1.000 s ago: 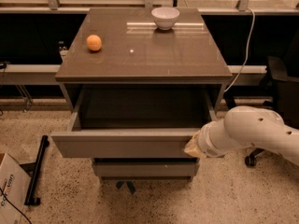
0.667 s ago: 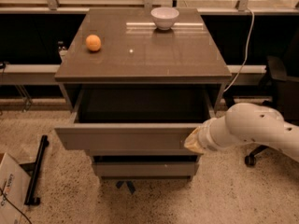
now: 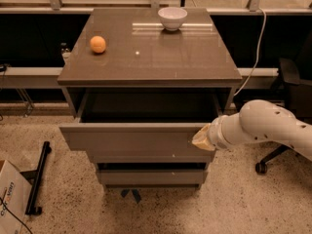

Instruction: Close top drawer

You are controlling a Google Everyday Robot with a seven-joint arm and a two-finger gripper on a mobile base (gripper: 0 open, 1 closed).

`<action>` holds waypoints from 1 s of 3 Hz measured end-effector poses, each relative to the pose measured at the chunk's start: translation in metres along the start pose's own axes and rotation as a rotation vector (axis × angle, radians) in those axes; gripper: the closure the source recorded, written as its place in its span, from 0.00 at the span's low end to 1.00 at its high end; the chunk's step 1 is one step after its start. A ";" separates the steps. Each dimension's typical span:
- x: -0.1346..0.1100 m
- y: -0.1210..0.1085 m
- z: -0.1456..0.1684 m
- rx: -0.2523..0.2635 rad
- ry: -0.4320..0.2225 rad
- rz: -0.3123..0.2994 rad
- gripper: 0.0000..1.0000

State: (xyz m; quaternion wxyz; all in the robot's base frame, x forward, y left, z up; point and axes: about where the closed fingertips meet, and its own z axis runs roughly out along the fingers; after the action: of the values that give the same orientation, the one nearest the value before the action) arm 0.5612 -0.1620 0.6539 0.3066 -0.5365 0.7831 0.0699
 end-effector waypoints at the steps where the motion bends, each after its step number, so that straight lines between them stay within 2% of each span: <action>1: -0.003 -0.032 0.012 0.013 -0.051 0.030 0.28; 2: -0.003 -0.032 0.011 0.013 -0.051 0.030 0.05; 3: -0.006 -0.048 0.018 0.018 -0.072 0.039 0.00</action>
Offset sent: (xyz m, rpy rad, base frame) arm 0.0850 -0.0185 0.0010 0.1216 -0.0449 -0.0598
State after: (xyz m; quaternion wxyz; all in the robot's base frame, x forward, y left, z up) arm 0.6121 -0.1688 0.6533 0.3378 -0.5154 0.7826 0.0882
